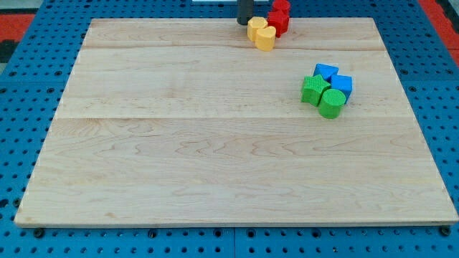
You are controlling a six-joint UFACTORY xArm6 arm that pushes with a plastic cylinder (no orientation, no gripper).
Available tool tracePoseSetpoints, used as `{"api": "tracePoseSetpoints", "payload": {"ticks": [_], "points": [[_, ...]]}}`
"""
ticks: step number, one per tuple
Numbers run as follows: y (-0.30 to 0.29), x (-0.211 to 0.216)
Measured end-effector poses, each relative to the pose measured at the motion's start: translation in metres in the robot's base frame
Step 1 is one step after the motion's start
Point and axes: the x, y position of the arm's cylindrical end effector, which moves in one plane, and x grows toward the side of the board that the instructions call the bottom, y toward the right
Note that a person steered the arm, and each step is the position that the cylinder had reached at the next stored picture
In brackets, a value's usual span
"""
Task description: Point your arm at the center
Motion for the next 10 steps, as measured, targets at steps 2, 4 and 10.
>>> {"api": "tracePoseSetpoints", "payload": {"ticks": [2, 4, 10], "points": [[-0.002, 0.066], [-0.061, 0.101], [0.093, 0.089]]}}
